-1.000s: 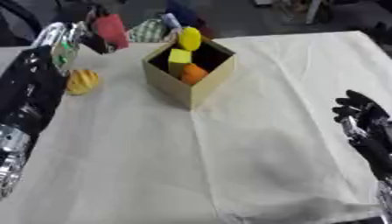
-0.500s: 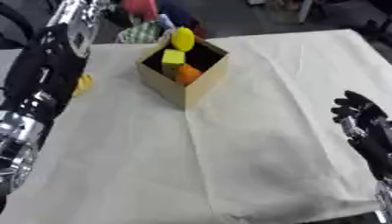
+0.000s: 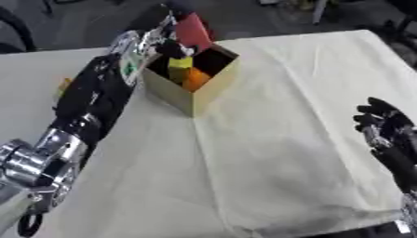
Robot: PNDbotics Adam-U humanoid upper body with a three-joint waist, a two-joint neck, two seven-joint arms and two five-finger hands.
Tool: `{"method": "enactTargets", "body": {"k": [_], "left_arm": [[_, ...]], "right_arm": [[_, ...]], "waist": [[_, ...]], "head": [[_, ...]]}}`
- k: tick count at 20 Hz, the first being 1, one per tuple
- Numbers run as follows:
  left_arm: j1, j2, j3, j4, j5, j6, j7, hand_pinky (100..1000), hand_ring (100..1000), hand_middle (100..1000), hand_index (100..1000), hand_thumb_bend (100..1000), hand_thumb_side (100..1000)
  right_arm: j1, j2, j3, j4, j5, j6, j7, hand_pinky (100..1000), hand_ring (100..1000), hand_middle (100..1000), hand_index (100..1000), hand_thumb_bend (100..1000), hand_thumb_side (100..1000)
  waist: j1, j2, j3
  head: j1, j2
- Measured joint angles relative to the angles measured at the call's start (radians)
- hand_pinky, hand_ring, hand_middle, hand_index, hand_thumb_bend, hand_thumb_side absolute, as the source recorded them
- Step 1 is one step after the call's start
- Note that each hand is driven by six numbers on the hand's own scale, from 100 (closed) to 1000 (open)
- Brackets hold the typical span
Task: Pick up objects on the table and place them in the box.
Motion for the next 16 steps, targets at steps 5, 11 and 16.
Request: {"method": "enactTargets", "body": {"k": [5,11,16], "left_arm": [[0.007,0.003,-0.006,-0.001,0.027,-0.038,-0.038,822,837,846,939,765,796],[0.011,0.075,0.013,-0.073,0.088,-0.044,-0.094,762,750,725,867,458,404],[0.034,0.192,0.042,-0.111,0.138,-0.009,-0.178,770,753,737,867,452,225]], "right_arm": [[0.000,0.000,0.000,0.000,0.000,0.000,0.000,787,795,782,903,100,487],[0.003,0.000,-0.001,0.001,0.000,-0.001,-0.001,787,795,782,903,100,486],[0.003,-0.001,-0.004,0.006,0.000,-0.001,-0.003,787,795,782,903,100,483]], "waist": [[0.000,0.000,0.001],[0.000,0.000,0.020],[0.000,-0.001,0.050]], "head": [[-0.002,0.000],[-0.009,0.000],[-0.014,0.000]]}}
